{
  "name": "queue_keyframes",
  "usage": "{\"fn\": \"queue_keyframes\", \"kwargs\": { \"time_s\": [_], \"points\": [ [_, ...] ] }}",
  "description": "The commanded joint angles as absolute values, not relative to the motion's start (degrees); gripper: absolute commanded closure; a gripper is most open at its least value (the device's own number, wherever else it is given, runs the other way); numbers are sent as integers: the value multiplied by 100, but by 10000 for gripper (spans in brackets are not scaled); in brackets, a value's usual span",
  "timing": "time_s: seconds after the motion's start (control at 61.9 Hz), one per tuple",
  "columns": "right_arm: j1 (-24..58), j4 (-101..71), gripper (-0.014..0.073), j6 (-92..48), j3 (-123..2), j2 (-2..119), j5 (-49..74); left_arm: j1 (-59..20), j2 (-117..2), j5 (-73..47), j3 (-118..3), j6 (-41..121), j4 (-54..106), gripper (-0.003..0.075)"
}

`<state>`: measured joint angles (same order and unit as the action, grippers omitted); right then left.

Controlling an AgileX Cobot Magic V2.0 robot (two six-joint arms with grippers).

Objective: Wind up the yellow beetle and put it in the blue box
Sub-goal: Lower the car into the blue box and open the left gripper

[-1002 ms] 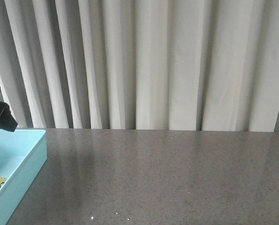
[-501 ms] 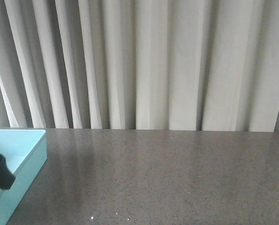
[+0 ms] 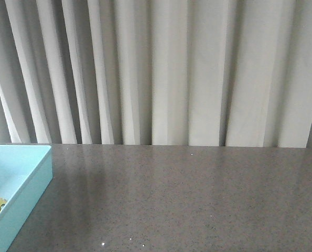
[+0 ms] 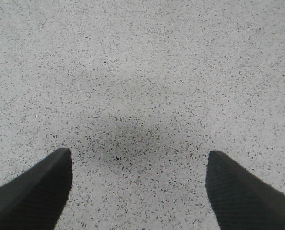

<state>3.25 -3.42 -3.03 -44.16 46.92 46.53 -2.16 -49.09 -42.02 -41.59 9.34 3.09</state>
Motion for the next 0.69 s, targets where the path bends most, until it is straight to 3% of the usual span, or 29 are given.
{"fn": "queue_keyframes", "kwargs": {
  "time_s": [0.0, 0.21, 0.291, 0.549, 0.678],
  "points": [
    [315, -354, 33, -337, -4554, 4658, 4316, -321, -4416, -3145, -3894, 818, 379, 144],
    [315, -348, 70, -337, -4554, 4664, 4326, -333, -3724, -2528, -3523, 816, 564, 191],
    [315, -353, 137, -337, -4554, 4664, 4348, -333, -3652, -2486, -3475, 816, 698, 261],
    [315, -353, 491, -337, -4554, 4664, 4427, -333, -3661, -2304, -3475, 816, 934, 589],
    [315, -353, 608, -337, -4554, 4664, 4427, -333, -3661, -2181, -3475, 816, 934, 715]
  ]
}}
